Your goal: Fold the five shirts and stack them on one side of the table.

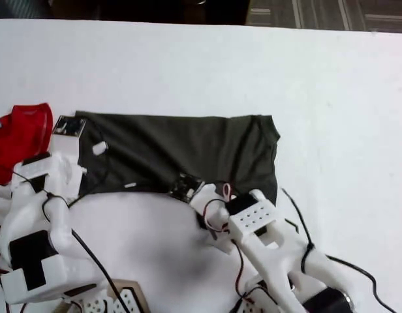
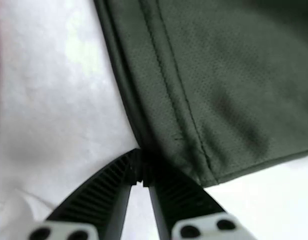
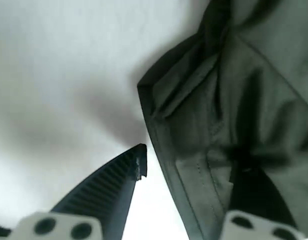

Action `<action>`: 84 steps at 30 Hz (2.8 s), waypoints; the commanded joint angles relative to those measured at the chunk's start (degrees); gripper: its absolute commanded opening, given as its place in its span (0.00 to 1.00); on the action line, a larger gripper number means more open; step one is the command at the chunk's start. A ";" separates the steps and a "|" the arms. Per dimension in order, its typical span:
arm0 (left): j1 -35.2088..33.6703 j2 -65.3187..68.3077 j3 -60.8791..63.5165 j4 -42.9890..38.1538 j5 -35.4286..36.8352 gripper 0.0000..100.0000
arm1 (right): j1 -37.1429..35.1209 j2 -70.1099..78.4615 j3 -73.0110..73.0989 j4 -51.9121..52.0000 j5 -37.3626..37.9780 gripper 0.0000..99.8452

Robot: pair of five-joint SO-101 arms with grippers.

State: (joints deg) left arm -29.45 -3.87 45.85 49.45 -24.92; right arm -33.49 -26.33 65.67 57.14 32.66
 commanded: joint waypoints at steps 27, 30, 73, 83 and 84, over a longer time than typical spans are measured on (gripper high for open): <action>1.14 -1.05 0.31 -1.14 0.53 0.03 | 9.45 5.76 -24.79 15.43 9.23 0.02; 1.14 -1.05 0.31 -1.14 0.53 0.03 | 14.37 8.31 -31.56 18.15 11.52 0.02; 1.14 -1.05 0.31 -1.14 0.53 0.03 | 3.38 44.44 -85.89 25.63 -6.24 0.02; 1.14 -1.05 0.31 -1.05 0.53 0.03 | -1.71 54.55 -85.63 24.40 -11.16 0.02; 1.14 -1.05 0.31 -1.05 0.53 0.03 | -2.51 54.64 -85.45 25.01 -11.16 0.02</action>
State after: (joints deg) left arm -29.45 -3.87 45.85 49.45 -24.92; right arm -34.11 28.53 -18.55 80.97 21.85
